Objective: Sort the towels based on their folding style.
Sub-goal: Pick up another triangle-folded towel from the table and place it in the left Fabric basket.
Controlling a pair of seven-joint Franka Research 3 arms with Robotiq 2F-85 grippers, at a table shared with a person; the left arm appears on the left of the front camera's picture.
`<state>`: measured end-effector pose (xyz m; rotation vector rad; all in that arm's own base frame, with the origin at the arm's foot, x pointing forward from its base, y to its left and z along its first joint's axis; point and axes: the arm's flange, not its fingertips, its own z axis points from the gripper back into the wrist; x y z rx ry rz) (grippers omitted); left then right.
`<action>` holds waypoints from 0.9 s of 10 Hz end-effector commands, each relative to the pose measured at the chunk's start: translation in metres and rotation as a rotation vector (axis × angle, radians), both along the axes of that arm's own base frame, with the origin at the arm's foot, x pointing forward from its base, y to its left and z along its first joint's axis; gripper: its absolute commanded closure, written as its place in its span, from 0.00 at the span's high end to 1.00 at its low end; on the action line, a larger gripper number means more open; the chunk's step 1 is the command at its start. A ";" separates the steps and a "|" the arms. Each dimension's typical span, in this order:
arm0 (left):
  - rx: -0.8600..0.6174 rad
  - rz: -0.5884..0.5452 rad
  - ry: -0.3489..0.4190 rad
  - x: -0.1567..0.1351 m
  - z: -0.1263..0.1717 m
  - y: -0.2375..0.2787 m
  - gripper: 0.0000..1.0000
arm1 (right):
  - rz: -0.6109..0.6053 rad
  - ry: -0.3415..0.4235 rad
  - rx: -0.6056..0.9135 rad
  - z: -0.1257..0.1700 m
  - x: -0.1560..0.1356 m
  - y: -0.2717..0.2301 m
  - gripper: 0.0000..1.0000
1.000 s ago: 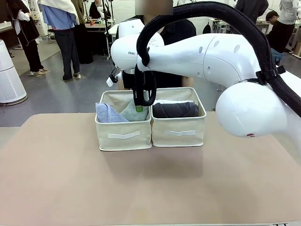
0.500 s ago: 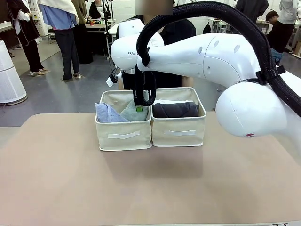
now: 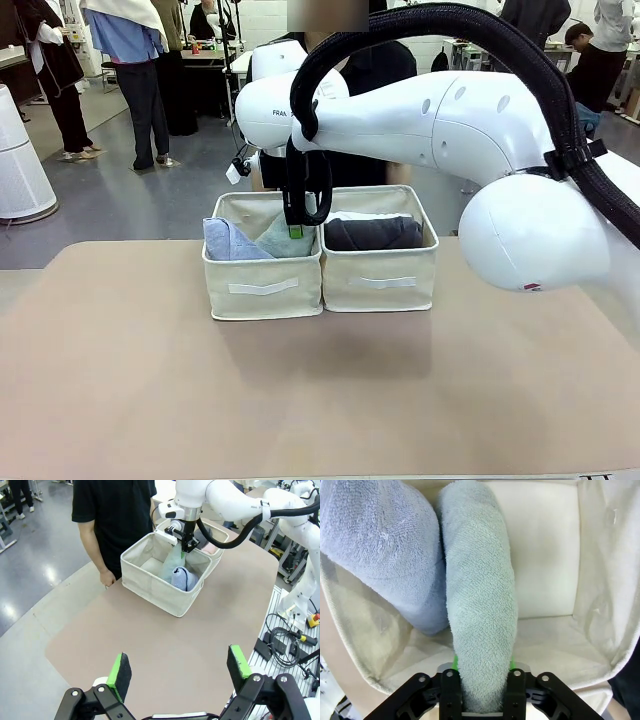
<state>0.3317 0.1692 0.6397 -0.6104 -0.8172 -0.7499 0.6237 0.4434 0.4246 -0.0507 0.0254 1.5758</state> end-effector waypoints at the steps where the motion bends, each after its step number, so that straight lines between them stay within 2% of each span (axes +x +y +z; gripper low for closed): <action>1: -0.003 -0.020 -0.025 -0.001 -0.001 0.002 1.00 | 0.016 0.007 0.009 0.002 -0.002 -0.002 0.92; 2: -0.003 -0.020 -0.025 -0.001 -0.001 0.002 1.00 | 0.016 0.006 0.010 0.002 -0.003 -0.002 1.00; 9: -0.003 -0.020 -0.025 -0.001 -0.001 0.002 1.00 | 0.004 0.007 0.009 0.005 -0.001 -0.005 1.00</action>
